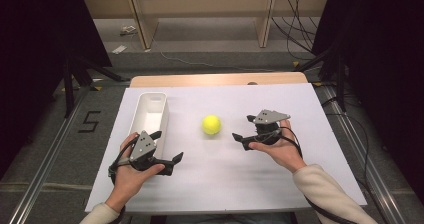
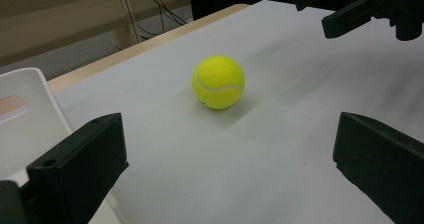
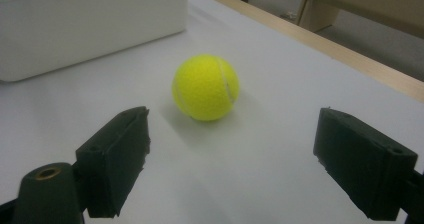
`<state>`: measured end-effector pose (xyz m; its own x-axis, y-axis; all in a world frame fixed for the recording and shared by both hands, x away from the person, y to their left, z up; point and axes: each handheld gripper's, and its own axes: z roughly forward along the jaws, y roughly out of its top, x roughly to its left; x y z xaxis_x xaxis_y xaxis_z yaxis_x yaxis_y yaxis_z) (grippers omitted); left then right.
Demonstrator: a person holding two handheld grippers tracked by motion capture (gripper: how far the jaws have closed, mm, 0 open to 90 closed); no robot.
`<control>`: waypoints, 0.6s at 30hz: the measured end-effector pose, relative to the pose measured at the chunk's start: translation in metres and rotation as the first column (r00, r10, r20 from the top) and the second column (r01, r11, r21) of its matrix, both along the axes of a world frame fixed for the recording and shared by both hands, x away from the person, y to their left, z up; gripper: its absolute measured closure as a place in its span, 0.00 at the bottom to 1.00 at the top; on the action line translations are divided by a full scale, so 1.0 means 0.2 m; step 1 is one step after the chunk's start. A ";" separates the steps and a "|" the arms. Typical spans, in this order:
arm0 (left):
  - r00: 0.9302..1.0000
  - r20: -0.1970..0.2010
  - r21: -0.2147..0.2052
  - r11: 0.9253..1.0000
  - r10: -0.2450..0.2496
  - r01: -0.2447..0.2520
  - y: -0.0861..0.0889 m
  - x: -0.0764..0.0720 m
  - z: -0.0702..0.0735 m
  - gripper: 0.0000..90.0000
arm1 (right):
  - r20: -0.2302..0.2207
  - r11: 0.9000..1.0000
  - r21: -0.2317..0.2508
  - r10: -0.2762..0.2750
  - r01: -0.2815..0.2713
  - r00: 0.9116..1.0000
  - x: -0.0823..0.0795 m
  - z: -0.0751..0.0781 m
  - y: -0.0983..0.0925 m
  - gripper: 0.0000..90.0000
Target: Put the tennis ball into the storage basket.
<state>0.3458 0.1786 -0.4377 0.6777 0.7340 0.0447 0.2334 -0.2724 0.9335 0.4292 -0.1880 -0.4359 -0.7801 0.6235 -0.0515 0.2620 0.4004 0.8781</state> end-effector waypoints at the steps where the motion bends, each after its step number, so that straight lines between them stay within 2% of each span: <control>1: 1.000 0.000 0.000 1.000 0.000 0.000 0.00 0.00 0.00 0.00 | -0.002 1.000 0.004 -0.002 0.002 1.000 0.00 0.00 0.00 0.17; 18: 1.000 0.000 -0.001 1.000 0.000 0.000 0.00 0.00 0.00 0.00 | -0.009 1.000 -0.003 0.018 -0.018 1.000 0.05 -0.01 0.10 0.17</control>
<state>0.3456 0.1785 -0.4373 0.6776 0.7341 0.0440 0.2331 -0.2711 0.9339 0.4397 -0.1680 -0.4385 -0.7917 0.6092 -0.0462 0.2627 0.4077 0.8745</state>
